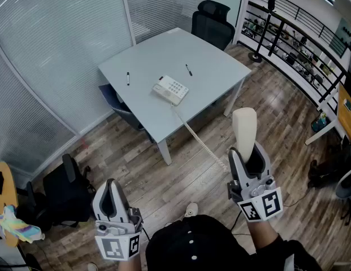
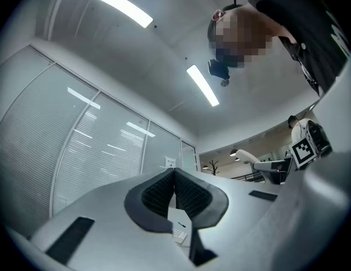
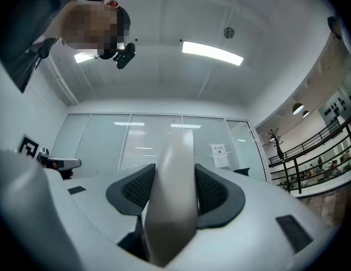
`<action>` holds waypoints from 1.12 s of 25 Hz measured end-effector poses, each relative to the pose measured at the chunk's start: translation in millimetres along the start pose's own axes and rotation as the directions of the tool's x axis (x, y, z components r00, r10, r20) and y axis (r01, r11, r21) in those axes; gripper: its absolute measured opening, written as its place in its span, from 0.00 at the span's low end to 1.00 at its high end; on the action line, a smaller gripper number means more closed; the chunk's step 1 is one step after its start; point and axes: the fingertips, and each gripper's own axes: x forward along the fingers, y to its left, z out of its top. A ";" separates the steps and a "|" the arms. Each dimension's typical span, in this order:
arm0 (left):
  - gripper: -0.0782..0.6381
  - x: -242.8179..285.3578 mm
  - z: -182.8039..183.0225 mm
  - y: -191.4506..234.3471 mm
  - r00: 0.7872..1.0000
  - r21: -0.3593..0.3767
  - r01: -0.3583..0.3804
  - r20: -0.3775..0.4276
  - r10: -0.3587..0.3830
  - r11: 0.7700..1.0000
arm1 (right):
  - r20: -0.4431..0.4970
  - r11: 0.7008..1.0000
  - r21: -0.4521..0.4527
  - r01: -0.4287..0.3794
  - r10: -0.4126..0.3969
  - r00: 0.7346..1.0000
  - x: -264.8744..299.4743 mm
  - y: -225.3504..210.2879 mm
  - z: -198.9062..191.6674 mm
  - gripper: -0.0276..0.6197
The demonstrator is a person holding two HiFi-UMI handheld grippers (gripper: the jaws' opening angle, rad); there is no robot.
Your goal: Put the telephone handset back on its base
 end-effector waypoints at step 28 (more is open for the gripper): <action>0.13 19.1 -16.5 -9.7 0.999 0.012 -0.034 -0.023 0.034 0.999 | -0.005 1.000 0.013 0.020 -0.020 1.000 8.0 -30.4 -14.7 0.40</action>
